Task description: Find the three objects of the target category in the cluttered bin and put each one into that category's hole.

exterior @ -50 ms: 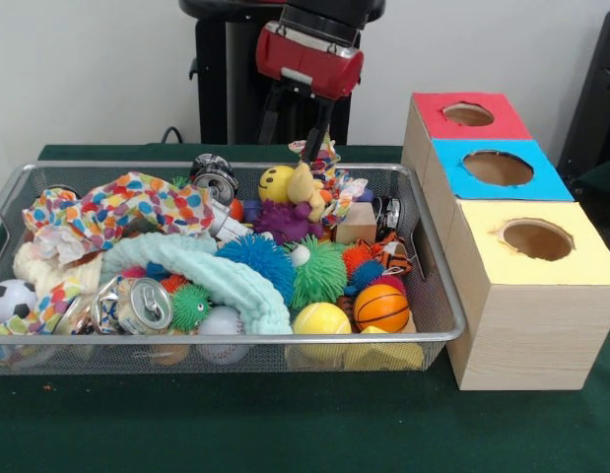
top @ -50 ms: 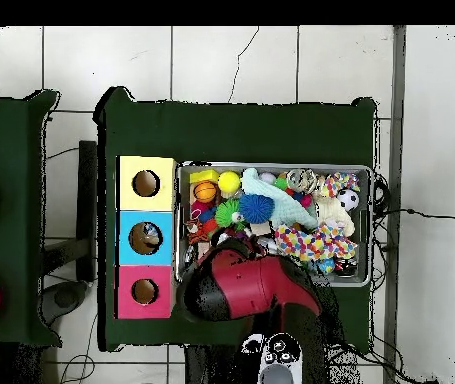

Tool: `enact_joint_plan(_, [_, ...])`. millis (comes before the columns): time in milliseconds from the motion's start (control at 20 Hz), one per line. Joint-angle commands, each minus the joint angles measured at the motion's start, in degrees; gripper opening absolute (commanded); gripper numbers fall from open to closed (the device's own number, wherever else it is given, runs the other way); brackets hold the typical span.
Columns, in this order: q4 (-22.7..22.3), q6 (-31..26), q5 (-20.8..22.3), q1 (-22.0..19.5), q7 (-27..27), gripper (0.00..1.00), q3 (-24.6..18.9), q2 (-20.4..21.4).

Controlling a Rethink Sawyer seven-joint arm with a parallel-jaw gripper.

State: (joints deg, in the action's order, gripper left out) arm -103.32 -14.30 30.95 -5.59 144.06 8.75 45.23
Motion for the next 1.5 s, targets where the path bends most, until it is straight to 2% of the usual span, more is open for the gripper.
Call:
enact_joint_plan(50, [-2.59, 1.24, 8.92, -6.77, -14.79, 1.0, -9.99, 2.38])
enact_joint_plan(600, [-1.29, -2.76, 13.96, -16.26, -17.95, 1.0, -18.93, 5.53])
enact_joint_plan(950, [0.25, -6.69, 14.16, -21.22, -21.62, 1.0, -24.43, 6.64])
enact_joint_plan(1150, [0.92, -7.11, 15.11, -23.12, -22.39, 1.0, -26.5, 5.64])
enact_joint_plan(1500, [1.76, -2.99, 20.45, -24.86, -20.38, 1.0, -27.38, 2.02])
